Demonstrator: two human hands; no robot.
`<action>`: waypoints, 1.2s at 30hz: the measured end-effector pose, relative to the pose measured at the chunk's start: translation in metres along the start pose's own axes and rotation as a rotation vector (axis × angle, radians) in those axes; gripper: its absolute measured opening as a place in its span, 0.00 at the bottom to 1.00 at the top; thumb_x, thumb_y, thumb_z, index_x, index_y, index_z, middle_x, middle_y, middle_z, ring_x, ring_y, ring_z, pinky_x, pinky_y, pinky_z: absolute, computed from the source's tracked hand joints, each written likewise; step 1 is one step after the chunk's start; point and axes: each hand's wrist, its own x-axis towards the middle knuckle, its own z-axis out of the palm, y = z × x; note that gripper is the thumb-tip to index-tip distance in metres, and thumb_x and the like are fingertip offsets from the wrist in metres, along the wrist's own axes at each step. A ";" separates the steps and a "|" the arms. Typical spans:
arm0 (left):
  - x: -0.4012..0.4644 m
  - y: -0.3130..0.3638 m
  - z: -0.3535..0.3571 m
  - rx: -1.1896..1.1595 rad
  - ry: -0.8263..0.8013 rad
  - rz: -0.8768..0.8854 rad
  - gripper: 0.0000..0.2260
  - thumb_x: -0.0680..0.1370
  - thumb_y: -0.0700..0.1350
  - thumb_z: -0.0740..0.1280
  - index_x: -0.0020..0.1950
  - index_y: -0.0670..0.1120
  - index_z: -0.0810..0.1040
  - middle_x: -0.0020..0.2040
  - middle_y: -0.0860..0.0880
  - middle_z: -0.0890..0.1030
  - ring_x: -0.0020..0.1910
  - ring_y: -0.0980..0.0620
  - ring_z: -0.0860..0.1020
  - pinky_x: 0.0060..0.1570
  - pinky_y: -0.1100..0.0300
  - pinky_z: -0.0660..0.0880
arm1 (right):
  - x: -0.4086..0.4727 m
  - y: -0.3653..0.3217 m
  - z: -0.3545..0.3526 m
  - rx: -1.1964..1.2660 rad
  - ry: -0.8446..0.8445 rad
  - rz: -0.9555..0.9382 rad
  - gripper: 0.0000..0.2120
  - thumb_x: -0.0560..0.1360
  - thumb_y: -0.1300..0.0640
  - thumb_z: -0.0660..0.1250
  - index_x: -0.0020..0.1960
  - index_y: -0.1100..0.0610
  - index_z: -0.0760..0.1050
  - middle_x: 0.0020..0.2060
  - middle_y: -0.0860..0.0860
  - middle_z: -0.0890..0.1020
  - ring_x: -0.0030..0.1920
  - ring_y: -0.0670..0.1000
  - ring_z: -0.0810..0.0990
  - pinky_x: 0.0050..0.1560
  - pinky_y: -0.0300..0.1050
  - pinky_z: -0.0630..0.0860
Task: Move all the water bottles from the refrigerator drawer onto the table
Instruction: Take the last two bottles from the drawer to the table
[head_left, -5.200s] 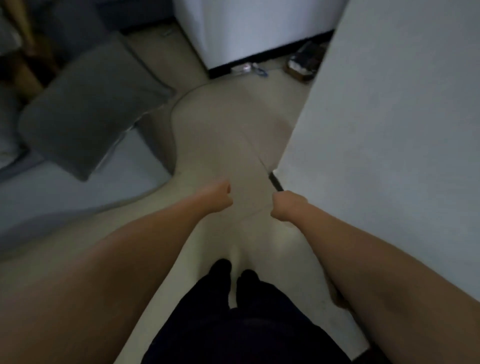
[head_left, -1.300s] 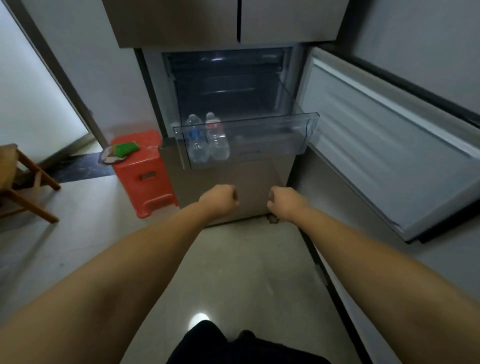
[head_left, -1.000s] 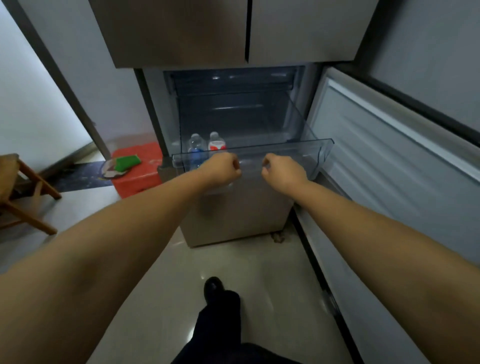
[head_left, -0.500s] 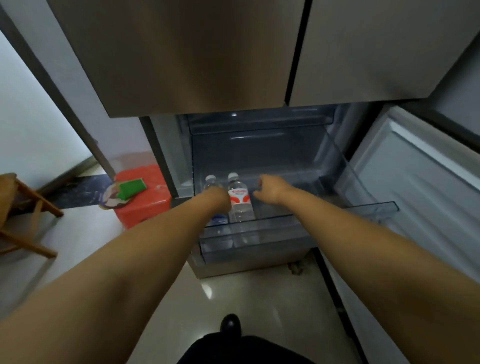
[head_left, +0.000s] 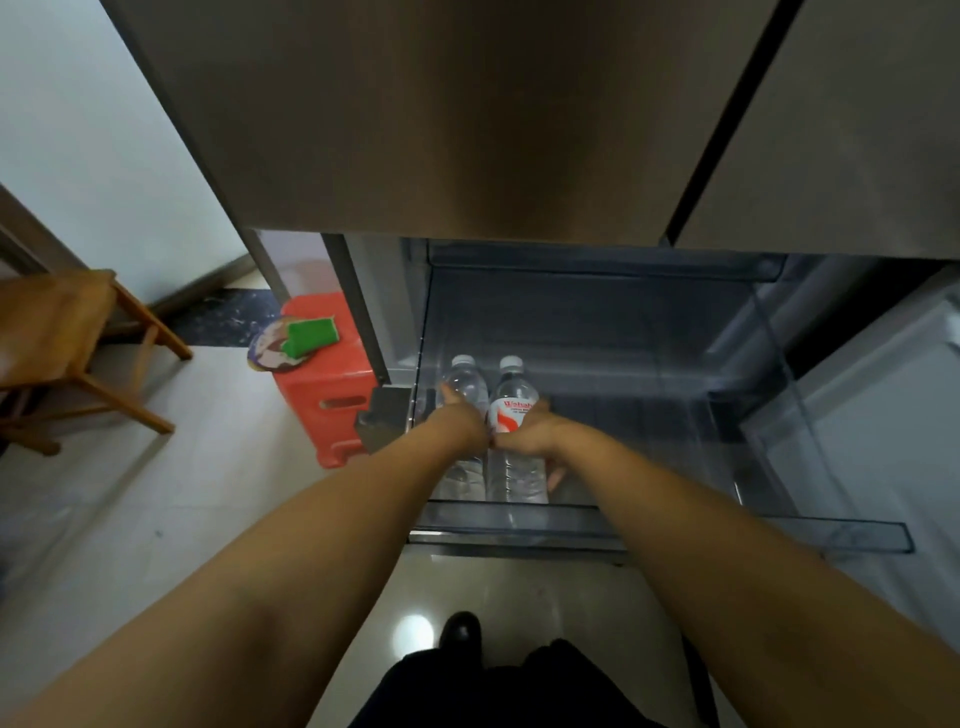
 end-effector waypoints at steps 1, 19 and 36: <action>0.002 -0.005 0.006 -0.186 0.032 -0.059 0.31 0.82 0.48 0.58 0.79 0.44 0.45 0.74 0.40 0.63 0.73 0.40 0.62 0.73 0.41 0.54 | -0.001 0.001 -0.003 0.007 -0.003 -0.010 0.52 0.68 0.45 0.74 0.77 0.57 0.44 0.68 0.60 0.69 0.59 0.63 0.77 0.48 0.56 0.81; 0.013 -0.006 0.022 -0.601 0.117 -0.181 0.47 0.76 0.42 0.68 0.76 0.47 0.31 0.73 0.36 0.63 0.71 0.38 0.65 0.72 0.44 0.59 | 0.016 0.023 -0.010 0.005 0.076 -0.176 0.49 0.72 0.52 0.71 0.78 0.57 0.40 0.67 0.57 0.69 0.64 0.57 0.73 0.62 0.47 0.72; -0.052 0.030 -0.032 -1.587 -0.263 0.103 0.14 0.76 0.52 0.68 0.49 0.41 0.74 0.41 0.42 0.78 0.37 0.47 0.78 0.37 0.55 0.79 | -0.048 0.080 -0.122 0.992 -0.312 -0.109 0.16 0.71 0.51 0.66 0.54 0.59 0.77 0.48 0.58 0.81 0.52 0.58 0.81 0.49 0.59 0.79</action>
